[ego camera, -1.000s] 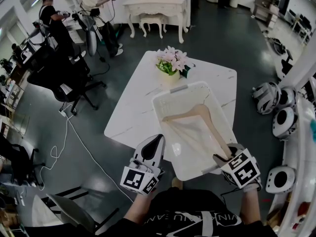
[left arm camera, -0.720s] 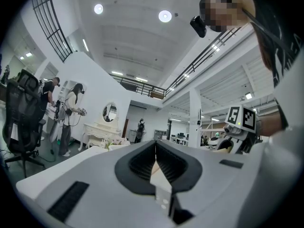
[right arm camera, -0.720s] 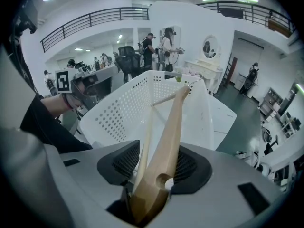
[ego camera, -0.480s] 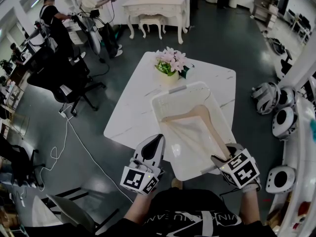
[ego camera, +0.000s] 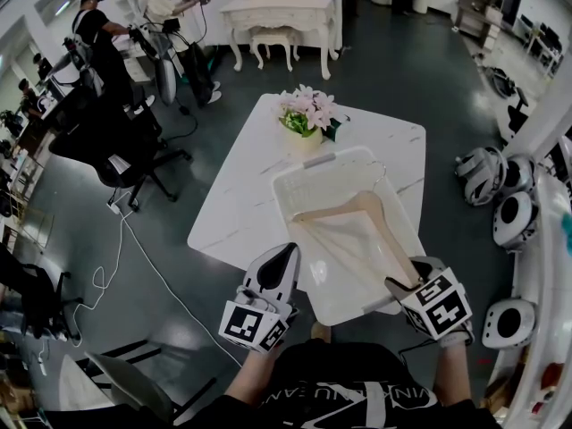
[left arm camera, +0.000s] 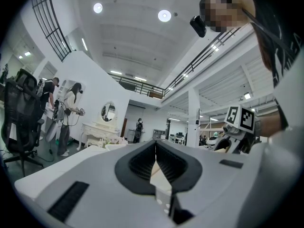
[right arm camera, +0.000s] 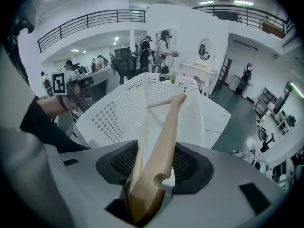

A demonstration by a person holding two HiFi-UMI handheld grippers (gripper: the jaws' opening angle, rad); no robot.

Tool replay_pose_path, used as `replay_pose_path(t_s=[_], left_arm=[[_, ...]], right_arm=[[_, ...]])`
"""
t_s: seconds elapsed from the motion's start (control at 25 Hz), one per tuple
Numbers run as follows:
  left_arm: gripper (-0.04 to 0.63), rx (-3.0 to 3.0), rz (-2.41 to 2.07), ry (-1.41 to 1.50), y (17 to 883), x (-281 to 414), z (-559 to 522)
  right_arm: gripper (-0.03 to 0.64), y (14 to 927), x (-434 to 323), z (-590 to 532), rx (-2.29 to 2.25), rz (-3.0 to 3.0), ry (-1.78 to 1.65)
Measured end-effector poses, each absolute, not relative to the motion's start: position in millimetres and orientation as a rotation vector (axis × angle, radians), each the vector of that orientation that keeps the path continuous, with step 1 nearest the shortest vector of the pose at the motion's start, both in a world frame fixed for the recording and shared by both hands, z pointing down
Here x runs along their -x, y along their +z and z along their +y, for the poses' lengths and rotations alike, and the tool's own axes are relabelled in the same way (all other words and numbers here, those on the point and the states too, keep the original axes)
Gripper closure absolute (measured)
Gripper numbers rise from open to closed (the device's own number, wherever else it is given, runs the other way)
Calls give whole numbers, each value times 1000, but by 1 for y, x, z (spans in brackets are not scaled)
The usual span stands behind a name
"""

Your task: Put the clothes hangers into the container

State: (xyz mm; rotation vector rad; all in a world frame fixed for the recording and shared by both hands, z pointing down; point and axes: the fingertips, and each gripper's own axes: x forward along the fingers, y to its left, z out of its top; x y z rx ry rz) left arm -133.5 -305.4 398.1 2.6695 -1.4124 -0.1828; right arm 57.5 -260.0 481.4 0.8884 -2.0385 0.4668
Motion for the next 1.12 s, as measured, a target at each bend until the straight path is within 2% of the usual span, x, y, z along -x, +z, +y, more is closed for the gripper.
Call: replay_pose_path(t_s=[1.12], left_arm=[[586, -2654, -1444, -169, 390, 112, -267]], right_arm=[[405, 448, -81, -246, -980, -2139, 306]])
